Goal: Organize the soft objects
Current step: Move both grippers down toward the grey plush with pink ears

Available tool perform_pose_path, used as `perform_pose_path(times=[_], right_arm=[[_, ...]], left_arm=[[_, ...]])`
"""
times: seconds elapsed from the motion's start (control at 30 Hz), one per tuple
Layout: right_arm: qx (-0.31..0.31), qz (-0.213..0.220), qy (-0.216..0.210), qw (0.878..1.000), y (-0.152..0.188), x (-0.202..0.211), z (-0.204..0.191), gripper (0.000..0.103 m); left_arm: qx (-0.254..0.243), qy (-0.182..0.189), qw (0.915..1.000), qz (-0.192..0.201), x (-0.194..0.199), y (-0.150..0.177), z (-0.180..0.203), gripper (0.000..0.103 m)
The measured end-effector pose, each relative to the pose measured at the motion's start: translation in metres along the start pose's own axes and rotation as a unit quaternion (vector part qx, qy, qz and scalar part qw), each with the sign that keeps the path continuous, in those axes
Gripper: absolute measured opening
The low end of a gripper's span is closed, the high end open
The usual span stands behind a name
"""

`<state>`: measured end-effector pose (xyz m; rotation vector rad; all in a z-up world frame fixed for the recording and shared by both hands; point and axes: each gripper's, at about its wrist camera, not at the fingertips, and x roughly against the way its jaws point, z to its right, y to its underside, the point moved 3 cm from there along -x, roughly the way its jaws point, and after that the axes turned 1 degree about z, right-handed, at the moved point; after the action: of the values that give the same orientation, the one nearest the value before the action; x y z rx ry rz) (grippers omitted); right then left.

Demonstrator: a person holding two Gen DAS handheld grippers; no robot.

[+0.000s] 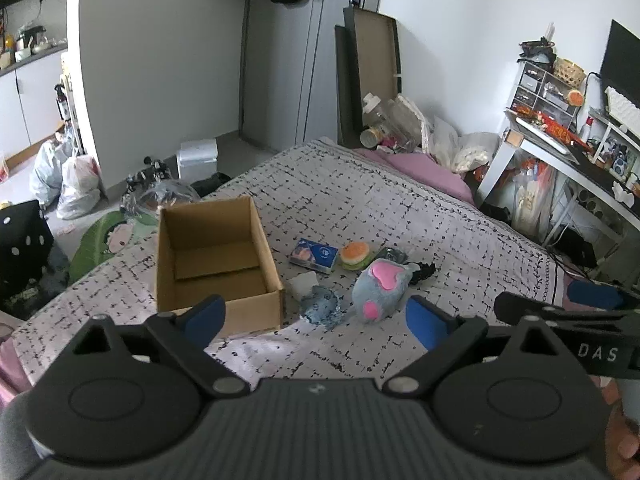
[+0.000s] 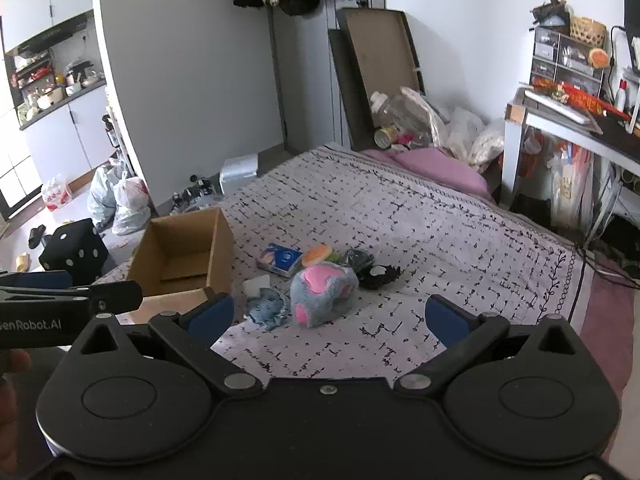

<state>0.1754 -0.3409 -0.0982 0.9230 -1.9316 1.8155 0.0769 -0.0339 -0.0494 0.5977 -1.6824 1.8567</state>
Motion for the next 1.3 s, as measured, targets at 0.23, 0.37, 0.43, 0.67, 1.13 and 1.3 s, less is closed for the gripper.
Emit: perform_pose_path(times=[0.23, 0.37, 0.43, 0.67, 1.13, 1.3], right_arm=[[-0.022, -0.028, -0.015, 0.999, -0.005, -0.034, 0.017, 0.103], [-0.032, -0.042, -0.020, 0.998, -0.008, -0.052, 0.027, 0.103], [-0.042, -0.047, -0.021, 0.998, -0.011, -0.061, 0.034, 0.103], [-0.058, -0.071, -0.029, 0.995, -0.014, -0.098, 0.053, 0.083], [-0.188, -0.089, -0.117, 0.971, 0.008, -0.146, 0.082, 0.039], [-0.212, -0.093, -0.139, 0.963, 0.009, -0.156, 0.087, 0.034]], left_arm=[[0.006, 0.002, 0.9999, -0.013, -0.033, -0.005, 0.004, 0.095], [0.010, 0.009, 0.9996, -0.027, -0.054, -0.006, 0.009, 0.088], [0.011, 0.013, 0.9993, -0.033, -0.065, -0.007, 0.013, 0.082], [0.010, 0.029, 0.9986, -0.043, -0.097, -0.011, 0.028, 0.069], [0.014, 0.029, 0.9962, -0.081, -0.180, -0.007, 0.044, 0.035], [0.016, 0.011, 0.9954, -0.093, -0.206, -0.004, 0.044, 0.024]])
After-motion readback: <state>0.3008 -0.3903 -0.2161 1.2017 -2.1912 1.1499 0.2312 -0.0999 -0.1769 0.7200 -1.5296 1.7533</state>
